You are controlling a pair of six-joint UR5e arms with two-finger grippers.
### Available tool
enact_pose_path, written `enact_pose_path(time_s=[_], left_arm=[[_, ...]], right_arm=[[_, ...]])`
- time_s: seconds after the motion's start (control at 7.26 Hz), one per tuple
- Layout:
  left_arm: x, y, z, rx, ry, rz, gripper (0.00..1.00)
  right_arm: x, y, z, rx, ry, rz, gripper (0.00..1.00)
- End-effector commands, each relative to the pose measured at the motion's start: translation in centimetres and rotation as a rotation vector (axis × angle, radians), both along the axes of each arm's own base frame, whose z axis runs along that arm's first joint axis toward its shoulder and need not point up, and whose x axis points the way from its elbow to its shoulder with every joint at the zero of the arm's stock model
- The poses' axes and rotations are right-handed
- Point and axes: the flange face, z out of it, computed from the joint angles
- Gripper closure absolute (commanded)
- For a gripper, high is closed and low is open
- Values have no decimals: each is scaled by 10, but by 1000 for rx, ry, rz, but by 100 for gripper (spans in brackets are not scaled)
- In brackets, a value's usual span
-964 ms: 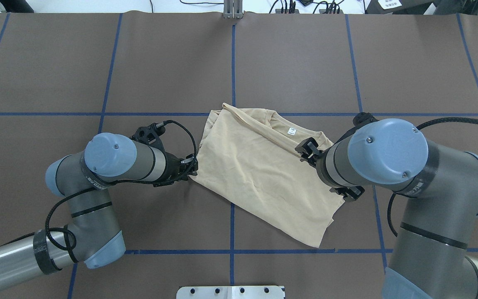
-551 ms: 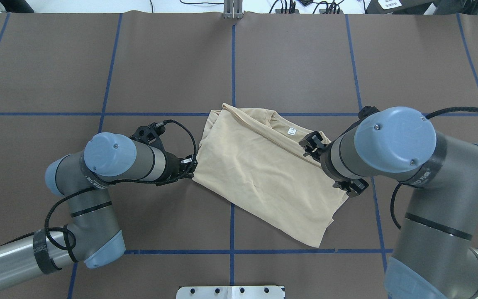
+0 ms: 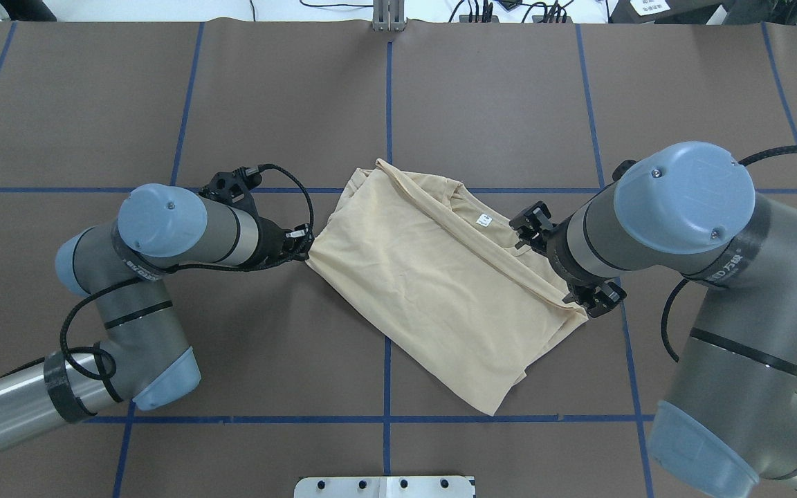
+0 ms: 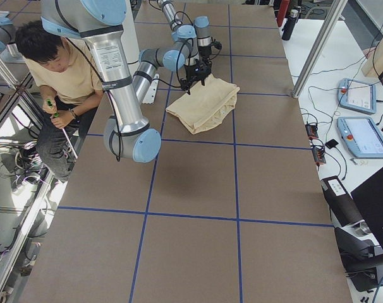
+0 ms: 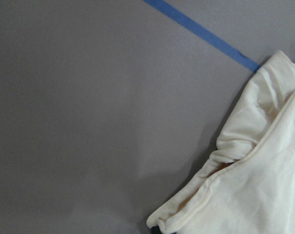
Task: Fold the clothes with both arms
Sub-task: 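Rotate the folded shirt upright with both grippers, then release with the left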
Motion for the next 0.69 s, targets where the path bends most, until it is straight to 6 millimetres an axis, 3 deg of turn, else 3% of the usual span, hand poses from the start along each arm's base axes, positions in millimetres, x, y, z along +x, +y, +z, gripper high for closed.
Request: enact_pose_path(time_s=[0.0, 0.14, 0.41, 0.55], left_arm=[[-9, -81, -14, 97, -38, -51, 100], [-1, -118, -36, 155, -46, -60, 100], [24, -182, -53, 255, -64, -116, 100], [38, -203, -62, 285, -109, -120, 100]], right_arm=[[0, -1, 0, 5, 2, 3, 0], [-1, -1, 0, 7, 3, 5, 0], [-4, -4, -2, 10, 3, 6, 0], [-8, -7, -2, 8, 8, 7, 0]])
